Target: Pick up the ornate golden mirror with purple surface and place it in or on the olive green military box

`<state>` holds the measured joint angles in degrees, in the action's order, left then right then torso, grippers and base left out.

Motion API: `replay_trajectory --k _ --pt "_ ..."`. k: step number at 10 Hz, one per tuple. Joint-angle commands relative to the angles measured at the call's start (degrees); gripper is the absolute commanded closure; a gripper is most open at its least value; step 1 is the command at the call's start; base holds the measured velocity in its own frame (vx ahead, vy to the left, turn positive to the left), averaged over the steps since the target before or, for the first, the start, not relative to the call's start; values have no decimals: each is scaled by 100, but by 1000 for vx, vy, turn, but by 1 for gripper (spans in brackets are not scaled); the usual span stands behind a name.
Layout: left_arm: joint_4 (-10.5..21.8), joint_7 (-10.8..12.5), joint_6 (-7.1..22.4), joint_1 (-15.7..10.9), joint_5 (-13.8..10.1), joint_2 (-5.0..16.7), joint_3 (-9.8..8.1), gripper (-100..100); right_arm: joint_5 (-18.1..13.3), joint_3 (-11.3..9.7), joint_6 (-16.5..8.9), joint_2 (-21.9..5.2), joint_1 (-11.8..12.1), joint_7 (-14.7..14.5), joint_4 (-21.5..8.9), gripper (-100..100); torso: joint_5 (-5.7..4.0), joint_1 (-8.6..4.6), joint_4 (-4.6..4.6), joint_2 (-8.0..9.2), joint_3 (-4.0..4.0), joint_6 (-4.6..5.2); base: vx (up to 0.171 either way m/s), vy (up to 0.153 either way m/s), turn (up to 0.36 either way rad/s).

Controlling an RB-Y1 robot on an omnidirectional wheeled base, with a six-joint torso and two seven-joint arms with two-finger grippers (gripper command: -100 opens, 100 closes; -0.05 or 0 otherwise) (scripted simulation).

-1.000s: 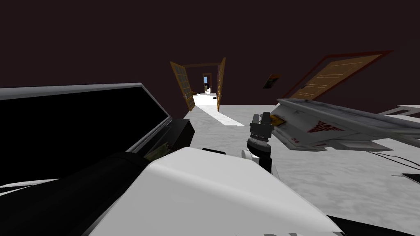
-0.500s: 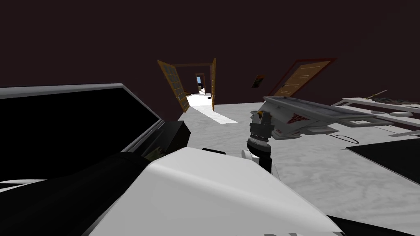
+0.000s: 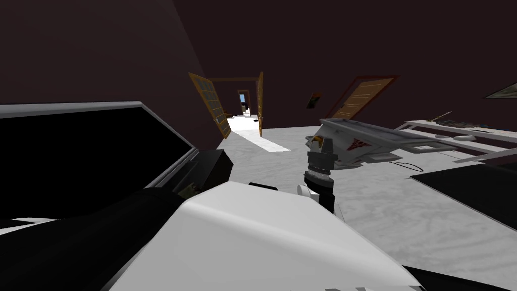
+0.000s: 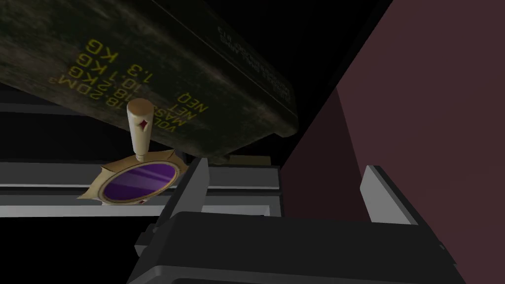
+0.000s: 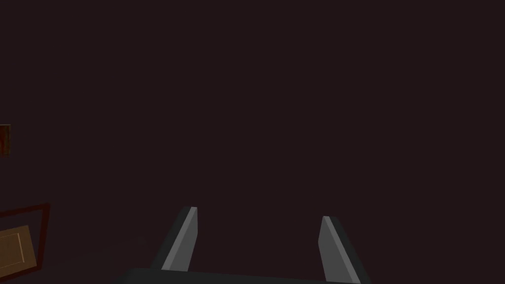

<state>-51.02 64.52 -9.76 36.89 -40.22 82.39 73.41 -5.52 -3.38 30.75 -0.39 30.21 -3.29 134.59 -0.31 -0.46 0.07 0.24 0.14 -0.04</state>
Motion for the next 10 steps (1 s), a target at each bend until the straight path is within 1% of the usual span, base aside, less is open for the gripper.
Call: replay_trajectory --k 1,2,3,4,5,7,8,9,10 --pt "286 286 -286 212 -206 286 286 -100 0 0 0 0 0 0 0 0 0 0 0 0 0 0 -57 -172 -443" --pt "366 429 -435 212 -206 312 387 -100 0 0 0 0 0 0 0 0 -6 -16 1 3 2 -3 -16 -90 -274" --pt "441 480 -520 212 -206 312 414 -100 0 1 0 0 1 0 1 0 0 4 1 -3 0 -8 5 -28 -43" --pt "610 586 -658 212 -206 312 414 -100 0 2 0 -1 2 0 1 0 7 27 1 -6 -2 -14 8 1 39" --pt "713 652 -812 212 -206 312 414 -100 0 2 0 -1 2 0 1 0 11 42 0 -8 -3 -12 3 11 5" --pt "713 652 -1040 212 -206 312 414 -100 0 2 0 -2 2 0 0 0 14 51 1 -5 -1 -12 0 9 -4" --pt "964 923 -1235 334 -501 617 687 -100 0 2 0 -2 2 0 0 0 15 50 1 -5 -1 -13 -40 -144 -402" --pt "1215 1077 -1462 334 -540 738 864 -100 0 0 0 0 0 0 0 0 2 2 1 1 1 1 -34 -179 -467" --pt "1442 1302 -1620 334 -540 748 1091 -100 0 0 0 0 0 0 0 0 -4 -15 1 -3 -1 -1 0 -98 -245"
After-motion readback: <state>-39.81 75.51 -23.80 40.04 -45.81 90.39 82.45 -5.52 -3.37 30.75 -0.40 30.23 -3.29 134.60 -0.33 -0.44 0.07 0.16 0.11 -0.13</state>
